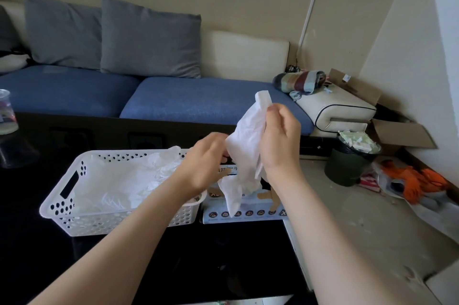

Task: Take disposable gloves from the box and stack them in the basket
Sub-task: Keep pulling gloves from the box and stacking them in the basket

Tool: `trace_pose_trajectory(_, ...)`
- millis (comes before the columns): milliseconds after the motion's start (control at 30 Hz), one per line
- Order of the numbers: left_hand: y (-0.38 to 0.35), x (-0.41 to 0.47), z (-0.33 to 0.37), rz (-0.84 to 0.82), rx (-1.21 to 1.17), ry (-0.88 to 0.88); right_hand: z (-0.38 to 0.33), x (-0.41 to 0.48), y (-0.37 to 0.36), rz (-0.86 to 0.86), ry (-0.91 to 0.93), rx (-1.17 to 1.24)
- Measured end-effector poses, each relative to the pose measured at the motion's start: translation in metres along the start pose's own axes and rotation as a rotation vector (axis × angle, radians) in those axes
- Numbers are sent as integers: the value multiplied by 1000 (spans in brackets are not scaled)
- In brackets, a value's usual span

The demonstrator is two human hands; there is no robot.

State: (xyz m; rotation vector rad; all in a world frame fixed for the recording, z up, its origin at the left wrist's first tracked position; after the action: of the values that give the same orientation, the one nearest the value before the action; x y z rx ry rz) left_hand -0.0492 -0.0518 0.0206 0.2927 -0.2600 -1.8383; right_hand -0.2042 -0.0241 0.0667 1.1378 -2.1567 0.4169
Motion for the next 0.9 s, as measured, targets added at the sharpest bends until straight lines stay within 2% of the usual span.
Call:
trace_pose_trajectory(67, 9, -2, 3, -135, -270, 138, -6, -3, -6, -5, -102, 62)
trace_pose_trajectory(133, 16, -8, 5, -234, -396, 158, -11, -6, -12, -21, -221, 107)
trace_pose_trajectory(233, 26, -12, 6, -166, -442, 118, -14, -10, -20, -22, -348, 151)
trace_pose_trajectory(367, 39, -14, 4, -64, -473, 159, -9, -15, -29, -42, -517, 136)
trace_pose_trajectory(467, 51, -19, 4, -35, -442, 169, -8, -19, -33, -94, -647, 242)
trace_pose_trajectory(567, 62, -26, 5, -71, -460, 152, -13, -25, -38, -307, -739, 303)
trace_pose_trajectory(667, 71, -34, 8, -159, -471, 148, -19, -29, -40, -592, -657, 238)
trace_pose_trajectory(767, 83, -39, 7, -249, -467, 212, -19, -31, -40, -787, -521, 223)
trace_pose_trajectory(833, 89, -42, 5, -291, -455, 245, -16, -34, -43, -862, -478, 235)
trace_pose_trajectory(900, 94, -45, 3, -311, -438, 233, -16, -35, -46, -839, -448, 225)
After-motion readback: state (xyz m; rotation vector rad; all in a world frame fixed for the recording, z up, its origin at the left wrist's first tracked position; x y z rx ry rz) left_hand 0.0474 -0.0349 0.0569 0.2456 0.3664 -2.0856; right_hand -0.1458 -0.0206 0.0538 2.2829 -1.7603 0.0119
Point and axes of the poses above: each hand's wrist, its own x-axis towards the middle knuckle, its own y-axis out of the back of the hand, z = x × y, the point moved 2 cm from there along x, towards the middle knuckle, and after that the axes turned 15 degrees about y, right-handed, at the moved point
